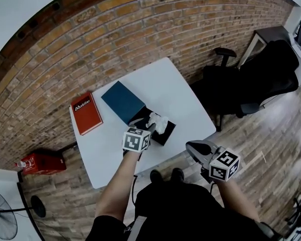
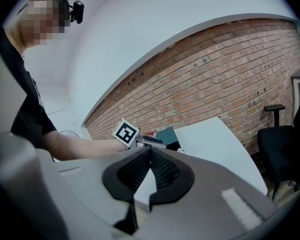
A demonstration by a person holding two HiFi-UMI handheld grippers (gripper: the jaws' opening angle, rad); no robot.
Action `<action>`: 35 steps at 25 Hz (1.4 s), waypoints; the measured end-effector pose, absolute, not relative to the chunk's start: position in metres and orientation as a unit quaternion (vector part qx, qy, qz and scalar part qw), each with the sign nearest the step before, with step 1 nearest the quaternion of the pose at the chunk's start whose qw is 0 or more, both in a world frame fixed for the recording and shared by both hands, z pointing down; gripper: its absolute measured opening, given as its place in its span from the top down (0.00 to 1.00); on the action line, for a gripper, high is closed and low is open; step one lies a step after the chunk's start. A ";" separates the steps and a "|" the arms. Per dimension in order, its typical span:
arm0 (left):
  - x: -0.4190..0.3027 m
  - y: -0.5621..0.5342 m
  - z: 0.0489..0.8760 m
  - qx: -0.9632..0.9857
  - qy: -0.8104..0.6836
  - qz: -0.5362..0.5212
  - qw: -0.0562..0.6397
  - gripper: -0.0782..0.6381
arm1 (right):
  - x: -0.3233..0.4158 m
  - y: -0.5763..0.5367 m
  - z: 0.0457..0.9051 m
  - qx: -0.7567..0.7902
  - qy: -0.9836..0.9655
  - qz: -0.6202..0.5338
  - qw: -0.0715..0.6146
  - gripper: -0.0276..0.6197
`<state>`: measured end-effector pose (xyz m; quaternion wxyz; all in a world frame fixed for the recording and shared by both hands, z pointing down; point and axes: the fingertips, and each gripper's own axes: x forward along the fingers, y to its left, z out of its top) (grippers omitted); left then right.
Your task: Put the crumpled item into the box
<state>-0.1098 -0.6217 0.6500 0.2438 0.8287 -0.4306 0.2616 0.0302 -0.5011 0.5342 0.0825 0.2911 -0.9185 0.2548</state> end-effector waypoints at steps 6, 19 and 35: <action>-0.115 -0.597 0.628 0.829 -0.451 0.225 0.245 0.60 | 0.028 -0.496 0.535 0.259 -0.928 0.256 0.076 0.96; -0.155 -0.529 0.534 0.801 -0.552 0.122 0.196 0.66 | -0.001 -0.491 0.525 0.166 -0.956 0.229 0.076 0.96; -0.250 -0.467 0.463 0.777 -0.611 0.049 0.141 0.76 | -0.064 -0.490 0.495 0.181 -0.962 0.203 0.040 0.96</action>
